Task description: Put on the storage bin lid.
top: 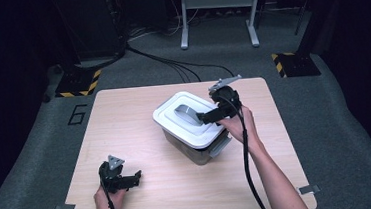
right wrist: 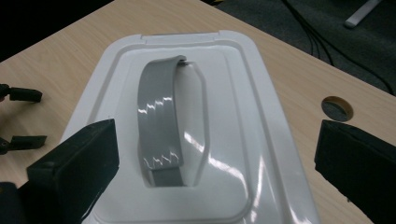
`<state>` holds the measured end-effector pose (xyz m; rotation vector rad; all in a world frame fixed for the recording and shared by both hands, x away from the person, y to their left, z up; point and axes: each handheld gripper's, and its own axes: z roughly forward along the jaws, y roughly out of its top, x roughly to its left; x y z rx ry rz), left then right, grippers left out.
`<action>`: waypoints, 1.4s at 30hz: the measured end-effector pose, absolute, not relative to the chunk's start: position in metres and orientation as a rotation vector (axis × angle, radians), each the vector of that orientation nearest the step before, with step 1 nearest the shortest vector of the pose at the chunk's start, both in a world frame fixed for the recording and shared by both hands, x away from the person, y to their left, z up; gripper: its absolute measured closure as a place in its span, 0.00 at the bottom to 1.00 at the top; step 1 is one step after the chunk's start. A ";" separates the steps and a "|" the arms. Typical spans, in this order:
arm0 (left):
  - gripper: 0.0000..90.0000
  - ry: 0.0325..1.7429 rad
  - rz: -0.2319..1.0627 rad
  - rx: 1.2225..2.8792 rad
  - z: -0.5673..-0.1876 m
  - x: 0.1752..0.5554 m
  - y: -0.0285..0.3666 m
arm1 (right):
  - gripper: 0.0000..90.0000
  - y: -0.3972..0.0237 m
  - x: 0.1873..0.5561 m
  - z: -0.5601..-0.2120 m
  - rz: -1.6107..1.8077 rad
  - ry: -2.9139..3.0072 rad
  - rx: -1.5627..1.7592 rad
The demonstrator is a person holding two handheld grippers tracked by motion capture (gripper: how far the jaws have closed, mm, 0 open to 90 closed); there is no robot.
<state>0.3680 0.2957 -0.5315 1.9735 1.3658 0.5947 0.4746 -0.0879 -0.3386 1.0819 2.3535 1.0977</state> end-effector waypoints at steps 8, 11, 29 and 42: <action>0.03 1.365 0.595 1.974 -0.531 0.368 0.296 | 0.00 -0.128 0.455 -0.342 1.106 2.260 1.136; 0.03 1.364 0.595 1.973 -0.531 0.368 0.296 | 0.00 -0.142 0.445 -0.346 1.108 2.225 1.156; 0.03 1.363 0.595 1.973 -0.531 0.368 0.296 | 0.00 -0.206 0.400 -0.414 1.043 2.095 1.343; 0.03 1.363 0.593 1.975 -0.531 0.368 0.295 | 0.00 -0.211 0.380 -0.498 0.948 2.082 1.411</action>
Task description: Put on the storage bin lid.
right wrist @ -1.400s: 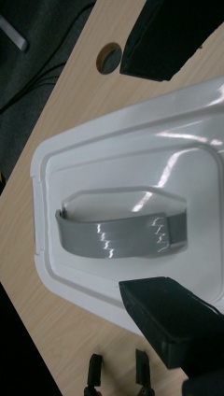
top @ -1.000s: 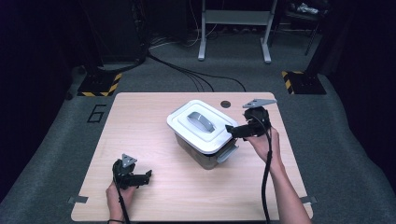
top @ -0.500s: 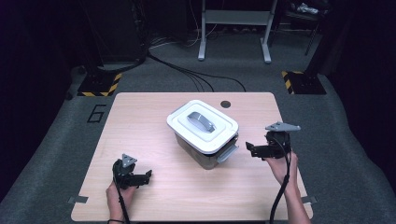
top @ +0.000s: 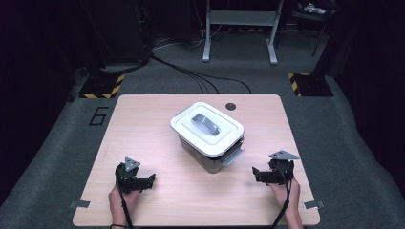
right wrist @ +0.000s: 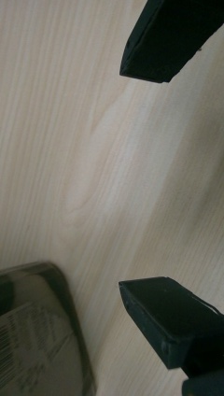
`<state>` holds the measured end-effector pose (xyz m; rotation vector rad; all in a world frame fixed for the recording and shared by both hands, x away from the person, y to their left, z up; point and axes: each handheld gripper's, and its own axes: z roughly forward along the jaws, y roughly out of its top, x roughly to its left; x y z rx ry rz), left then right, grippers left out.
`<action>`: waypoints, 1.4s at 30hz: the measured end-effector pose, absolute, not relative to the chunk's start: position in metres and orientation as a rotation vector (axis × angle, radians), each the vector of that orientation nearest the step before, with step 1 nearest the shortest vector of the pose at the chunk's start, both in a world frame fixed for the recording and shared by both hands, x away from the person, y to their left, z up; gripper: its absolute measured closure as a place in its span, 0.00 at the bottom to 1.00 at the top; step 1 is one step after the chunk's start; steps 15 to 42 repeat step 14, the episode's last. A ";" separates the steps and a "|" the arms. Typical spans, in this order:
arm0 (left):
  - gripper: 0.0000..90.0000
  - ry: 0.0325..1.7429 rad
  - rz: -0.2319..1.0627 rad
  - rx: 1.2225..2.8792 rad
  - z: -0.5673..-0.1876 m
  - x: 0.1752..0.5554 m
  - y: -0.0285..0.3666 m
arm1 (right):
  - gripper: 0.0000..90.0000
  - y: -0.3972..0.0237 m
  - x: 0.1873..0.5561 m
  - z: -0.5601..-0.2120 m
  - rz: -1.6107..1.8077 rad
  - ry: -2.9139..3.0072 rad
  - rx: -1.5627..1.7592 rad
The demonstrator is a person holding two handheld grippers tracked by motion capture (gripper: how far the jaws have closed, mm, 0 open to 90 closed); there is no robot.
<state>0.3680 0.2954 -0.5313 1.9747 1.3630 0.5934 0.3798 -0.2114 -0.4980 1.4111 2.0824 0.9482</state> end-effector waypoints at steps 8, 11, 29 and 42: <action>0.03 1.362 0.595 1.973 -0.531 0.368 0.295 | 0.00 -0.212 0.374 -0.518 0.909 2.070 1.428; 0.03 1.363 0.596 1.973 -0.531 0.368 0.295 | 0.00 -0.214 0.374 -0.528 0.864 2.084 1.452; 0.04 1.361 0.596 1.974 -0.531 0.368 0.295 | 0.00 -0.215 0.373 -0.529 0.878 2.071 1.452; 0.04 1.361 0.596 1.974 -0.531 0.368 0.295 | 0.00 -0.215 0.373 -0.529 0.878 2.071 1.452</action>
